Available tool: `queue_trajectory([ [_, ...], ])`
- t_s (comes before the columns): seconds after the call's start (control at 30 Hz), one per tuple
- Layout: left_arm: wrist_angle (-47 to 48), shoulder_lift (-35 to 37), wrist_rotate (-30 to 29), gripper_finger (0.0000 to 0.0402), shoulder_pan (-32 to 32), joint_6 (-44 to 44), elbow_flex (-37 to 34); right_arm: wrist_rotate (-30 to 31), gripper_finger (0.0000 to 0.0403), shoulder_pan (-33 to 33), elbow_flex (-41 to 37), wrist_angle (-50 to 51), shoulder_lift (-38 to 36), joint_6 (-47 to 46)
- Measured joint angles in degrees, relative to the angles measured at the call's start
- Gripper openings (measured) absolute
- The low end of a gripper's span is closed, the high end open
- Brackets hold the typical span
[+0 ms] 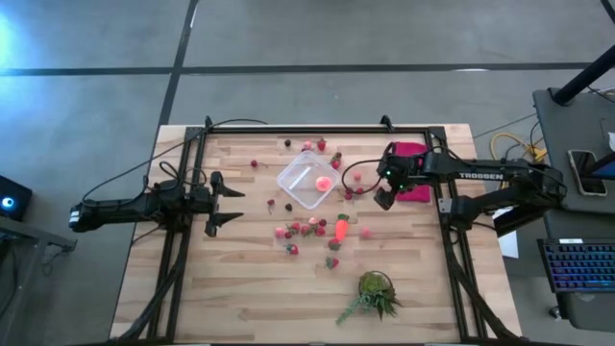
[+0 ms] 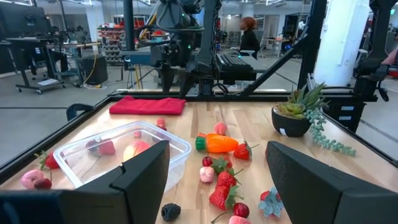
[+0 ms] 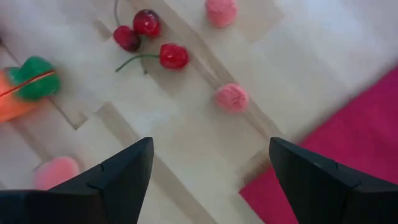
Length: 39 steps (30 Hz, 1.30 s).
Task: Pick and placing Produce into tupperware
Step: Put the pink apricot into the transparent container
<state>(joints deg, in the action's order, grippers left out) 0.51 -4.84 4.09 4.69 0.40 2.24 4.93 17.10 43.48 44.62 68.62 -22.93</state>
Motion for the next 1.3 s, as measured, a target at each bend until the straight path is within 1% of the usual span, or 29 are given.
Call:
queue_trajectory([
  [0.13,0.0,0.0,0.0,0.0255,0.0,0.0,0.0,-0.4,0.0311,0.0,0.0,-0.2,0.0,0.4],
  [0.3,0.0,0.0,0.0,0.0255,0.0,0.0,0.0,-1.1,0.0311,-0.3,0.0,-0.6,-0.5,-2.0],
  [0.53,0.0,0.0,0.0,0.0255,0.0,0.0,0.0,-1.0,0.0306,-0.3,0.0,-0.7,-3.0,7.2],
  [0.63,0.0,0.0,0.0,0.0255,0.0,0.0,0.0,-1.0,0.0301,-0.3,0.0,-2.2,-5.5,9.8],
  [0.73,0.0,0.0,0.0,0.0255,0.0,0.0,0.0,-1.0,0.0298,-0.3,0.0,-3.7,-8.6,9.9],
  [0.97,0.0,0.0,0.0,0.0255,0.0,0.0,0.0,-1.0,0.0296,-0.3,-0.2,-3.1,-16.0,12.0],
  [1.1,0.0,0.0,0.0,0.0255,0.0,0.0,0.0,-2.3,0.0299,-0.3,-0.3,-3.3,-20.0,13.1],
  [1.3,0.0,0.0,0.0,0.0255,0.0,0.0,0.0,-2.5,0.0296,-0.4,-0.3,-3.0,-24.2,13.8],
])
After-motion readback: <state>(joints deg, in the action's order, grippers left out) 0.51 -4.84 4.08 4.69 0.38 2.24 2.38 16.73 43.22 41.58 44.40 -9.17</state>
